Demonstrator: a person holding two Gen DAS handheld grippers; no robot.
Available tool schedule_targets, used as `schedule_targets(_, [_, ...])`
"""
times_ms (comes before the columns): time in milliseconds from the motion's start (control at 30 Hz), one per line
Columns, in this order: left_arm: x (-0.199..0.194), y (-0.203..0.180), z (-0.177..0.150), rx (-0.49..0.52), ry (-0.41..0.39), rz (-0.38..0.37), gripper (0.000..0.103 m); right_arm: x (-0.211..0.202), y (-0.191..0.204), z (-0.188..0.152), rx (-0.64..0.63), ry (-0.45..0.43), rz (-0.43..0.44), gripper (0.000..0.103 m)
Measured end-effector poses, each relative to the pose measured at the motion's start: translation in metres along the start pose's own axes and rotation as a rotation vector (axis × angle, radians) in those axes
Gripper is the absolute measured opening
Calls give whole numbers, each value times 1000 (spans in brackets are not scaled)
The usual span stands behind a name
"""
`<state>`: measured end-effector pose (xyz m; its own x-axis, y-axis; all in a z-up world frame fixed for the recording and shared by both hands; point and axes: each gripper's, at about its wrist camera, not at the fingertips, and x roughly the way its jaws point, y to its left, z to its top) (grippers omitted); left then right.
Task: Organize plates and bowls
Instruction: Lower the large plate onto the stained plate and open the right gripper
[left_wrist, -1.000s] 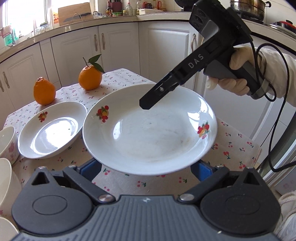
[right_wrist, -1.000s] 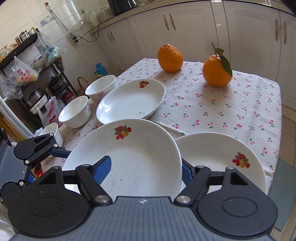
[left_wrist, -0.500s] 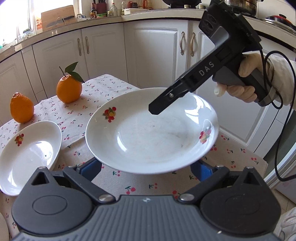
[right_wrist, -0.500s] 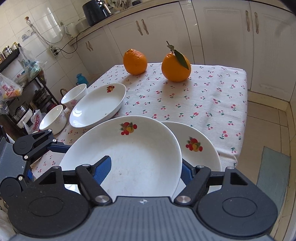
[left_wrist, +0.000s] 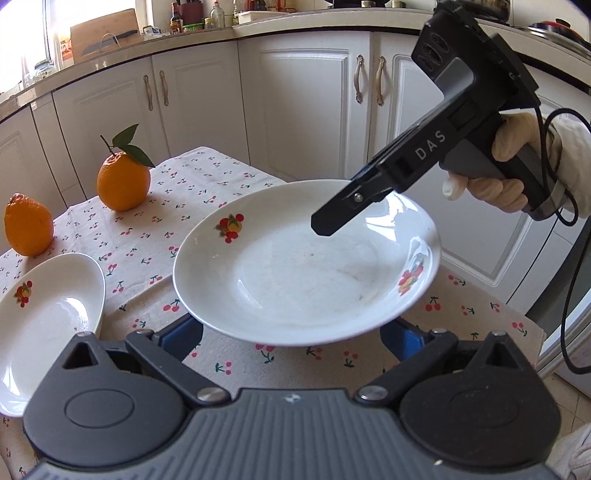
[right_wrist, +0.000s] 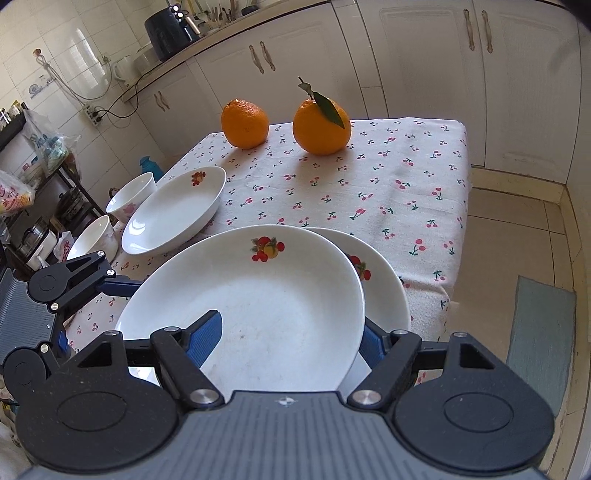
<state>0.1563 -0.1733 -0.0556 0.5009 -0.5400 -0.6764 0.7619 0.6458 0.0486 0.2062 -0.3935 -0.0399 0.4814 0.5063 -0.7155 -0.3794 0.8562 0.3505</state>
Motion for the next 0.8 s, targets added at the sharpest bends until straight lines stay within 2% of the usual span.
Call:
schedule_targets(400, [6,4,1,-11,-3,-27,102,-11,-3,-10,39,-10,-18,83])
schedule_targets(633, [7,3,1,-4,-7,-36,102,-15,4,-15,29,9,-66,83])
schedule_targets(800, [8,1,0,3,-14,-39,102,-20,8,-16,28,5,-78,89])
